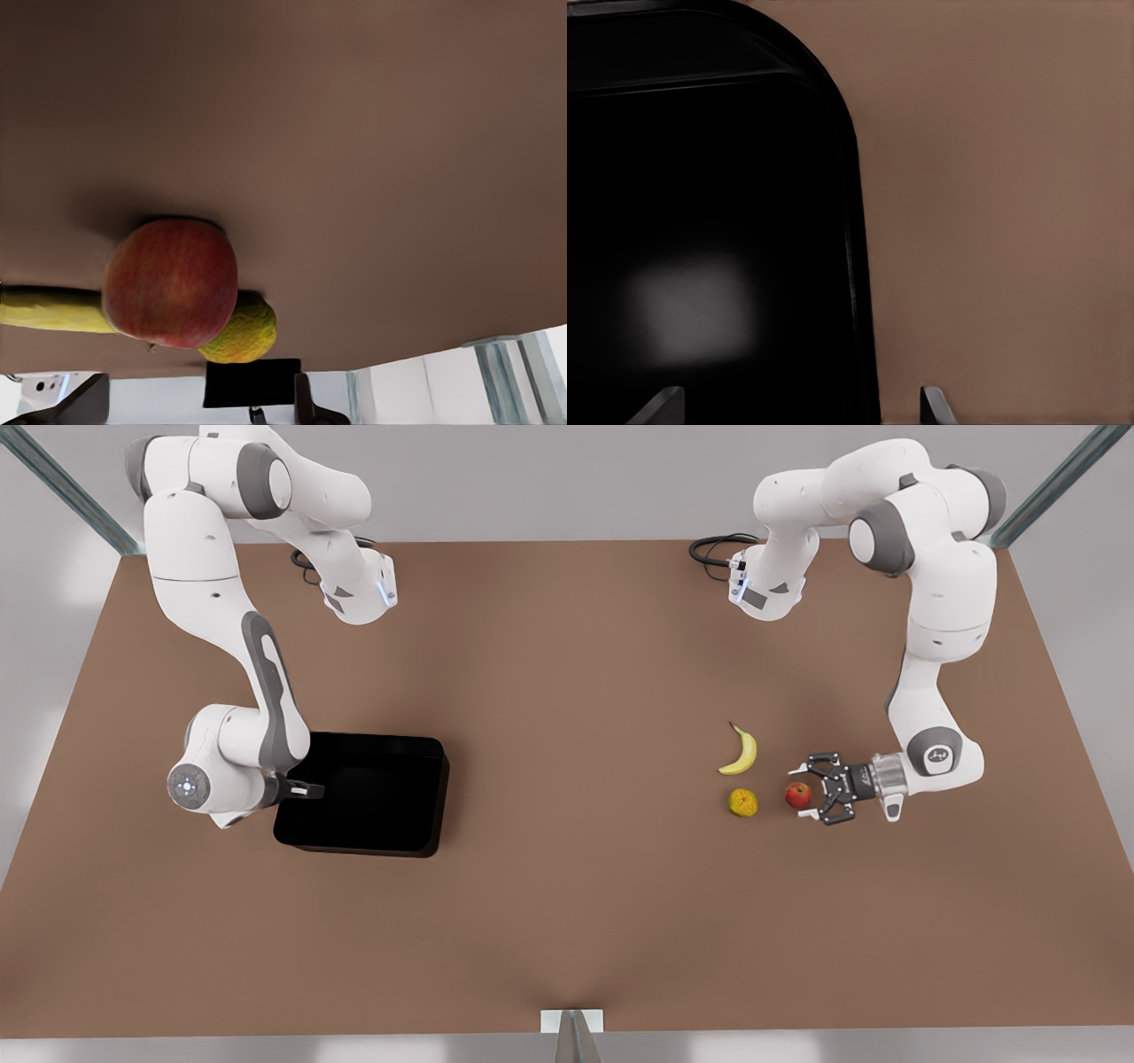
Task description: Place the storage box in the middle with the right arm, and place the apple in the storage box with the left arm
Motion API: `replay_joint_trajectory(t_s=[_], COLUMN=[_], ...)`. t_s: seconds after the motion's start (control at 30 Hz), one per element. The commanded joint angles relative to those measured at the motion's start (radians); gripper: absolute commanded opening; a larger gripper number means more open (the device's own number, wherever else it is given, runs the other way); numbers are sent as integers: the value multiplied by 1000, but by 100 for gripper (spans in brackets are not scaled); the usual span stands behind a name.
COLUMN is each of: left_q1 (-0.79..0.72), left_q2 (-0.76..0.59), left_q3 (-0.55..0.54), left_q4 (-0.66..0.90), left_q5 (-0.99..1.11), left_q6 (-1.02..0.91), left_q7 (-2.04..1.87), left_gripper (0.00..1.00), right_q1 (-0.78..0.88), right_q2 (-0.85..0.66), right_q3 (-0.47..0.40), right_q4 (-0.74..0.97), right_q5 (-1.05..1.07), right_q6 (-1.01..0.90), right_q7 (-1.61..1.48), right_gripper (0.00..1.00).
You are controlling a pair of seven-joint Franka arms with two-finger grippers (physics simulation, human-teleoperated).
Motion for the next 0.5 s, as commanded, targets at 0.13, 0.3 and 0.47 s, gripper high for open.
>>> replay_joint_trajectory(t_s=[0.13, 0.3, 0.47], left_q1=[1, 1, 1], left_q2=[24, 42, 58], left_q3=[0, 0, 0], left_q4=[3, 18, 23], left_q5=[-47, -78, -98], left_q6=[9, 19, 20], left_q7=[8, 8, 8], left_gripper=[100, 100, 100], right_q1=[-4, -1, 2], right_q2=[3, 31, 60], right_q3=[-1, 0, 3], right_q4=[-4, -1, 36], right_q5=[0, -3, -18], right_q6=[-2, -2, -51], right_q7=[-2, -3, -2], right_gripper=[34, 34, 33])
